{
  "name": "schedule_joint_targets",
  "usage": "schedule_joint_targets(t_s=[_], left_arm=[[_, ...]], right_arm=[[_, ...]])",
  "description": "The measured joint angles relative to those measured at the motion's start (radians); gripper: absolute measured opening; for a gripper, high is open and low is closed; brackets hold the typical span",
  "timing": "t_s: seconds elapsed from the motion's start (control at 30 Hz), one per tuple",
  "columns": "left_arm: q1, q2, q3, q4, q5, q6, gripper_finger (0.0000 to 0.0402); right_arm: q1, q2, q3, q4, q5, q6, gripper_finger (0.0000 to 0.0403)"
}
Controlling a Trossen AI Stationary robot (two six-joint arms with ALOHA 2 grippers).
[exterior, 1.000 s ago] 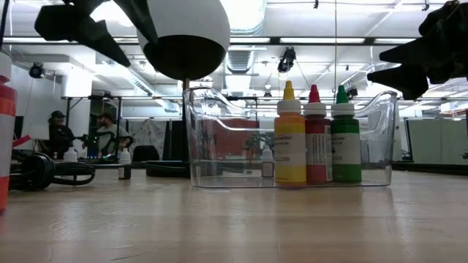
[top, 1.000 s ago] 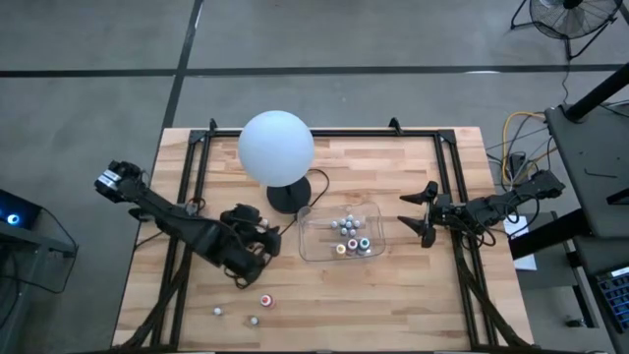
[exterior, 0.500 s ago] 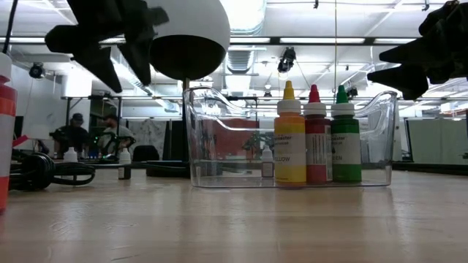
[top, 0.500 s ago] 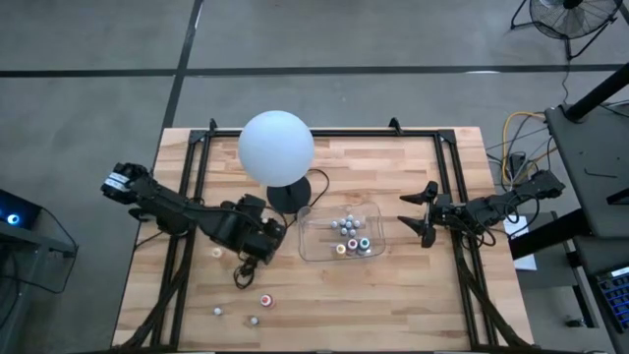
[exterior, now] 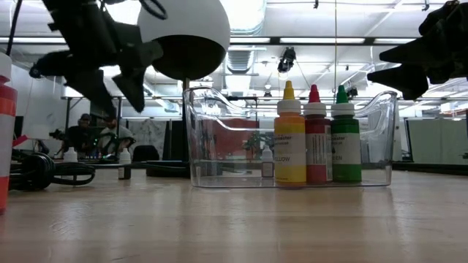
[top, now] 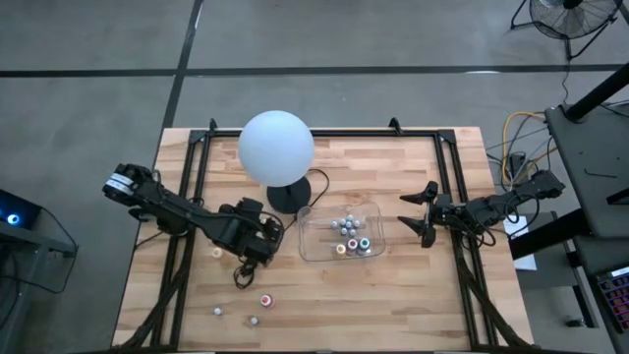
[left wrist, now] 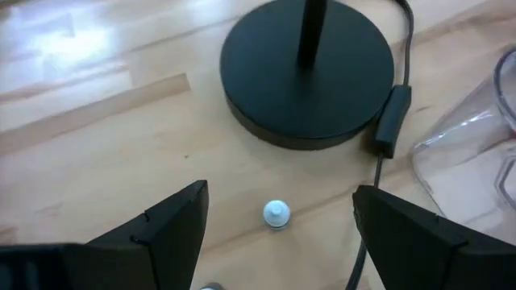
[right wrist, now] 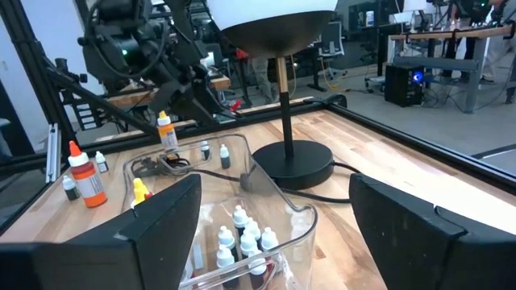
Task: Pick & Place food coloring
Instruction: Put the small blue food coloring bottle into the transparent bin
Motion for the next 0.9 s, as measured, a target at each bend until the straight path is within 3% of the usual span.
schedule_joint_targets(t_s=[0.27, 0.53, 0.8, 0.9], left_arm=[[0.037, -0.001, -0.09, 0.127, 0.105, 0.021, 0.0279], [0.111, 0.0, -0.102, 0.158, 0.159, 0.133, 0.0279], [0.146, 0.0, -0.162, 0.297, 0.275, 0.191, 0.0279], [0.146, 0.0, -0.178, 0.324, 0.275, 0.191, 0.0279]], right_arm=[[0.0, 0.0, 0.0, 0.0, 0.0, 0.0, 0.03], [0.0, 0.0, 0.0, 0.0, 0.0, 0.0, 0.0309], [-0.001, 0.0, 0.0, 0.0, 0.0, 0.0, 0.0307], [-0.001, 0.0, 0.0, 0.0, 0.0, 0.0, 0.0303]])
